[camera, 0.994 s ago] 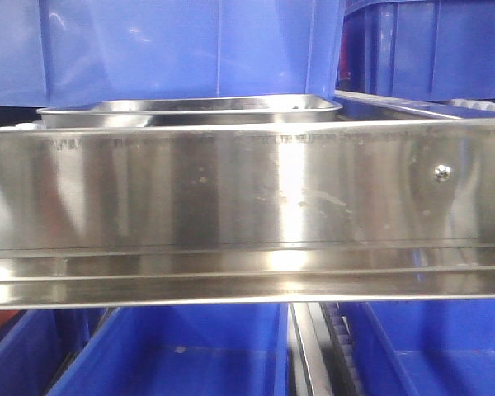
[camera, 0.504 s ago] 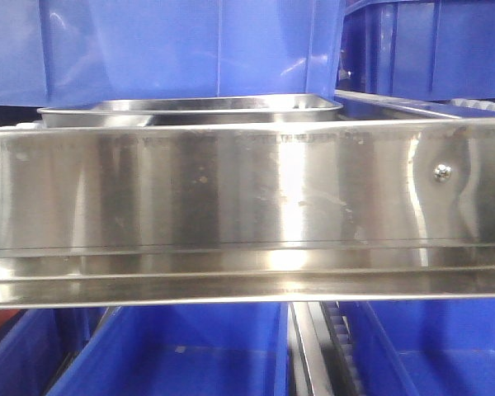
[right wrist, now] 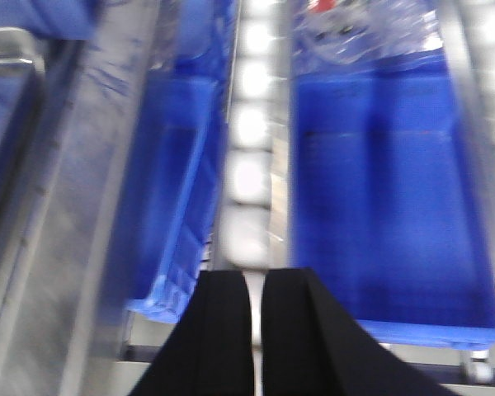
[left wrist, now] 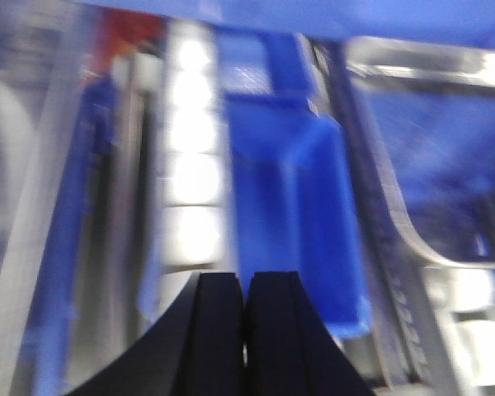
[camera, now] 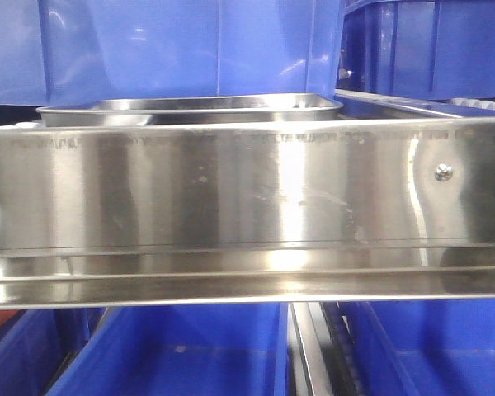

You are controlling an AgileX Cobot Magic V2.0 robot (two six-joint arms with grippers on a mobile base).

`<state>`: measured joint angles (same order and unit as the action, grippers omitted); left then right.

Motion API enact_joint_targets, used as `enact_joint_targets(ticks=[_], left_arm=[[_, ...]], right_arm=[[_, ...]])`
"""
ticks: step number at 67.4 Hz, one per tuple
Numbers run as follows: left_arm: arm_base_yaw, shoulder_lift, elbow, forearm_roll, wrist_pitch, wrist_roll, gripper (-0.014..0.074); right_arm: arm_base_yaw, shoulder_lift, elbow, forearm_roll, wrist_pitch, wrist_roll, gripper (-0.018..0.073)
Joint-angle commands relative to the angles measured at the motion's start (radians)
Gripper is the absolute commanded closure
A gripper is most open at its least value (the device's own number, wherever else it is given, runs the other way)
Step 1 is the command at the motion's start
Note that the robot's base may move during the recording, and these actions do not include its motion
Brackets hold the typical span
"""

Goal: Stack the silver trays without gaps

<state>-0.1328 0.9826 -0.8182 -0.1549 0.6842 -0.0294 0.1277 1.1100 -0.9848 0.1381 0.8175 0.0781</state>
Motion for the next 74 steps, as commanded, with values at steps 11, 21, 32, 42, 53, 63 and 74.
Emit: enact_joint_targets(ticks=[11, 21, 32, 42, 53, 63, 74], left_arm=[[-0.173, 0.165, -0.137, 0.313, -0.012, -0.395, 0.061], [-0.233, 0.288, -0.265, 0.36, 0.067, -0.506, 0.061], [-0.264, 0.421, -0.423, 0.38, 0.151, -0.507, 0.061], [-0.286, 0.522, -0.556, 0.39, 0.219, -0.507, 0.061], [-0.315, 0.604, -0.636, 0.394, 0.25, -0.507, 0.061], [-0.316, 0.629, -0.638, 0.392, 0.27, -0.514, 0.061], [-0.316, 0.631, -0.636, 0.401, 0.272, -0.514, 0.061]], right_arm=[[0.206, 0.194, -0.165, -0.191, 0.037, 0.305, 0.0554], [0.264, 0.321, -0.279, -0.191, 0.114, 0.377, 0.0554], [0.302, 0.411, -0.37, -0.208, 0.13, 0.437, 0.0554], [0.325, 0.482, -0.439, -0.213, 0.169, 0.472, 0.0554], [0.357, 0.54, -0.514, -0.217, 0.196, 0.502, 0.0554], [0.39, 0.575, -0.563, -0.259, 0.206, 0.541, 0.0554], [0.415, 0.62, -0.598, -0.32, 0.254, 0.56, 0.0554]])
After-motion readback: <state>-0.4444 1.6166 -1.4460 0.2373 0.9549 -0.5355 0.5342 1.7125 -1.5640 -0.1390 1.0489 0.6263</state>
